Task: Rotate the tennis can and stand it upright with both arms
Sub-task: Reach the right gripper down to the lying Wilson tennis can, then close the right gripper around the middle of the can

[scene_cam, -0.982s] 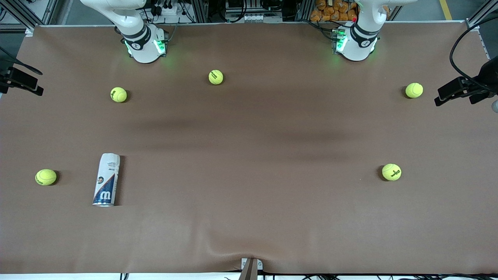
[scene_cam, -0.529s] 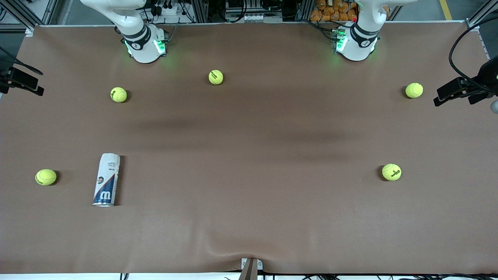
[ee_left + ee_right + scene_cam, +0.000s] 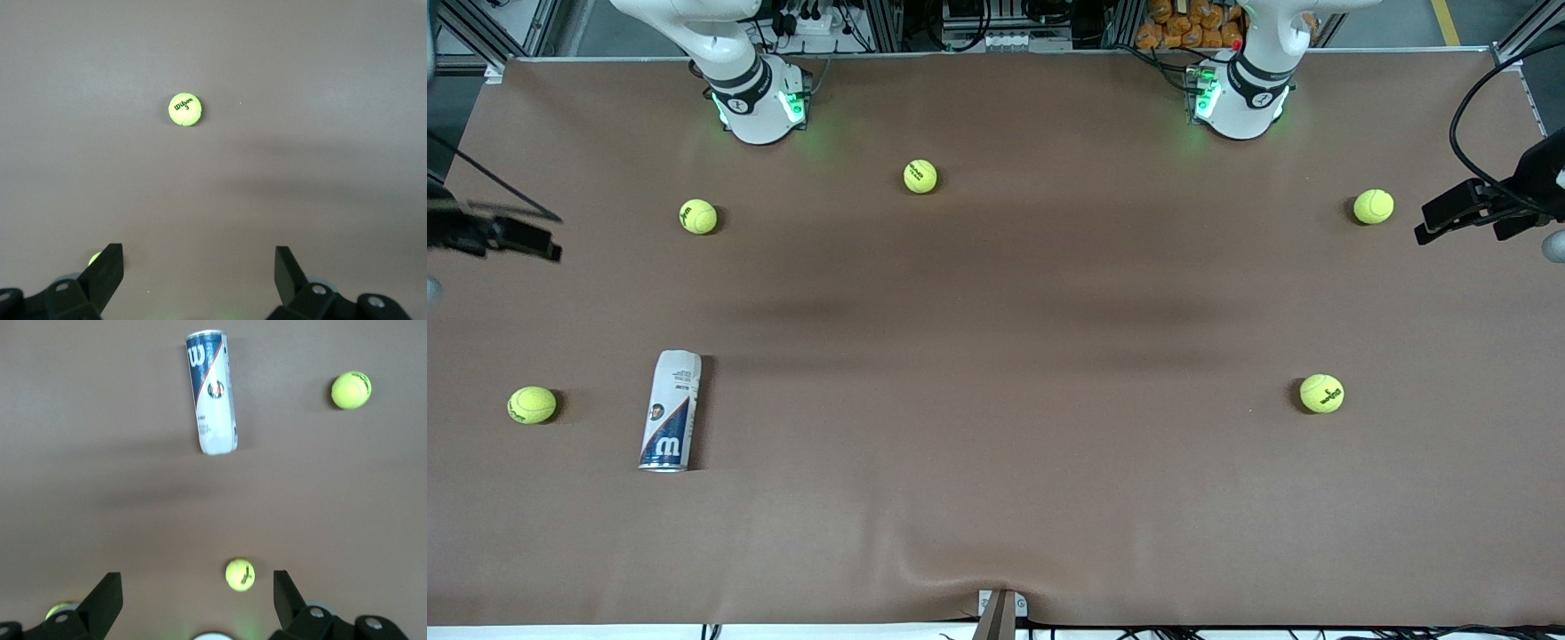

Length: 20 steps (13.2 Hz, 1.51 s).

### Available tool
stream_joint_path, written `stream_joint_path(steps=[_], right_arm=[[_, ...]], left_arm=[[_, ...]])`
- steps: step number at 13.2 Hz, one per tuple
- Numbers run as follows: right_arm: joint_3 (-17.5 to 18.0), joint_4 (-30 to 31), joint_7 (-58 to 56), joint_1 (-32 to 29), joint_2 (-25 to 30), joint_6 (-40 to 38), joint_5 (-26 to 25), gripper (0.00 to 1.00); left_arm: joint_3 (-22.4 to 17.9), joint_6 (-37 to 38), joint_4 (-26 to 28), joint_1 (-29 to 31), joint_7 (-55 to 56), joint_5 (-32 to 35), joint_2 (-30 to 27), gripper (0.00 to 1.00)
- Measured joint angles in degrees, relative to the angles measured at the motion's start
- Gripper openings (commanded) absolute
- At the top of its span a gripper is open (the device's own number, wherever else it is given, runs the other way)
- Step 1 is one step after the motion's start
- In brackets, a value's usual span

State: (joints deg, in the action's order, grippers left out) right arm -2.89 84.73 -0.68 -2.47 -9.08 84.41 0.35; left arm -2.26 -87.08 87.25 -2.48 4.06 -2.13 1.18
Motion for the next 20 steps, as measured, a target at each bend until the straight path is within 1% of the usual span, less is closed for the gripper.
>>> stream_joint_path(steps=[4,7,12,16,20], right_arm=[[0.01,0.40,-0.61,0.01,-10.70,9.53,-0.02,1.00],[0.03,0.42,-3.69,0.03,-18.67,17.85,-0.02,1.00],[-0.02,0.35,-7.20,0.04,-27.52,29.90,-0.02,1.00],[-0.37,0.31,-7.92,-0.10,-32.72,32.92,-0.01,1.00],[-0.50,0.32,-7.92,-0.22,-35.68,34.30,-0.01,1.00]], left_arm=[[0.10,0.00,0.00,-0.19,0.00,0.00,0.05,1.00],[0.14,0.00,0.01,-0.25,0.00,0.00,0.11,1.00],[0.12,0.00,0.02,-0.19,0.00,0.00,0.15,1.00],[0.07,0.00,0.08,-0.12,0.00,0.00,0.16,1.00],[0.08,0.00,0.10,-0.12,0.00,0.00,0.17,1.00]])
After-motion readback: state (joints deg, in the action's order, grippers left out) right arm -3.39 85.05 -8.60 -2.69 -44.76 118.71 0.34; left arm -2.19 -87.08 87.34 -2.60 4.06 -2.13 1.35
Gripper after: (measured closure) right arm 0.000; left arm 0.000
